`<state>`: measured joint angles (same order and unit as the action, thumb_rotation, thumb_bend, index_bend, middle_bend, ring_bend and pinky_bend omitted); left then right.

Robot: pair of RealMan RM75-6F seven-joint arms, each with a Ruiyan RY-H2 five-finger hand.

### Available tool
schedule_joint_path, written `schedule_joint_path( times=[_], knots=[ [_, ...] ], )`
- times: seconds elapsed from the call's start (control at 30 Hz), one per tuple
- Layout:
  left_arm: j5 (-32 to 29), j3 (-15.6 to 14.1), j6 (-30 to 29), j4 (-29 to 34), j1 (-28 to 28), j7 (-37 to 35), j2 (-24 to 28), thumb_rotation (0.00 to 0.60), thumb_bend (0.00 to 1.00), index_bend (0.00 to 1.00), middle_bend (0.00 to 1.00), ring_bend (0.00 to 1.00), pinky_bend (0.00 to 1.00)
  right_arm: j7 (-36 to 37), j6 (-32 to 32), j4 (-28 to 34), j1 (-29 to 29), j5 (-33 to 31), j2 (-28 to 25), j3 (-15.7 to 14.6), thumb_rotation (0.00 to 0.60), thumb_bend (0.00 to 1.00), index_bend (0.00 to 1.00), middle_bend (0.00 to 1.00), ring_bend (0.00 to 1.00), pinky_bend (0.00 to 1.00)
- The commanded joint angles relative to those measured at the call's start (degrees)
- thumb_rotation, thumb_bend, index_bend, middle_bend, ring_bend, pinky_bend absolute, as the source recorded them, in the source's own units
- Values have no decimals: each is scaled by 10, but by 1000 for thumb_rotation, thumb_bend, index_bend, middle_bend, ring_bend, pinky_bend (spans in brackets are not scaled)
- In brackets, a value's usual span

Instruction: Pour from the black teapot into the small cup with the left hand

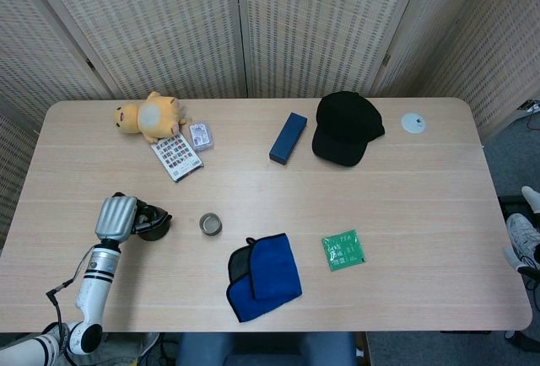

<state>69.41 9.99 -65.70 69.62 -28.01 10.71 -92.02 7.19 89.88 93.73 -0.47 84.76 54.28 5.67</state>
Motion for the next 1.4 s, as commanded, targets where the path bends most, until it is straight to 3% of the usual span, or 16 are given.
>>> schedule_joint_path(
  times=[0.03, 0.2, 0.57, 0.7, 0.8, 1.03, 1.23, 1.4],
  knots=[
    [-2, -1, 2, -1, 0, 4, -1, 97, 172, 892, 892, 773, 349, 0, 1, 0, 0, 0, 0, 0, 600, 183, 20, 149, 0, 0],
    [-7, -1, 4, 4, 1, 15, 1, 98, 172, 815, 825, 710, 339, 0, 2, 1, -2, 0, -1, -1, 600, 183, 20, 149, 0, 0],
    [-7, 0, -4, 21, 6, 17, 10, 97, 171, 546, 513, 450, 326, 2, 5, 1, -3, 1, -1, -1, 600, 184, 20, 149, 0, 0],
    [-2, 5, -21, 37, 12, 10, 17, 95, 171, 435, 332, 282, 213, 2, 7, 1, -4, 2, -3, -1, 600, 184, 20, 149, 0, 0],
    [2, 10, -42, 57, 21, 5, 27, 95, 171, 406, 300, 254, 164, 2, 4, 2, -3, 1, -4, -2, 600, 183, 20, 149, 0, 0],
    [-25, 13, -79, 147, 54, 34, 69, 176, 171, 374, 289, 241, 163, 7, -11, -5, 2, 5, -2, -7, 600, 184, 20, 149, 0, 0],
    [-17, -8, -128, 218, 92, 63, 103, 309, 171, 307, 242, 212, 150, 17, -34, -13, 15, 23, -1, -17, 600, 183, 20, 149, 0, 0],
    [13, -26, -168, 266, 119, 64, 126, 339, 171, 245, 175, 160, 124, 23, -45, -16, 26, 39, 4, -22, 600, 184, 20, 149, 0, 0]
  ],
)
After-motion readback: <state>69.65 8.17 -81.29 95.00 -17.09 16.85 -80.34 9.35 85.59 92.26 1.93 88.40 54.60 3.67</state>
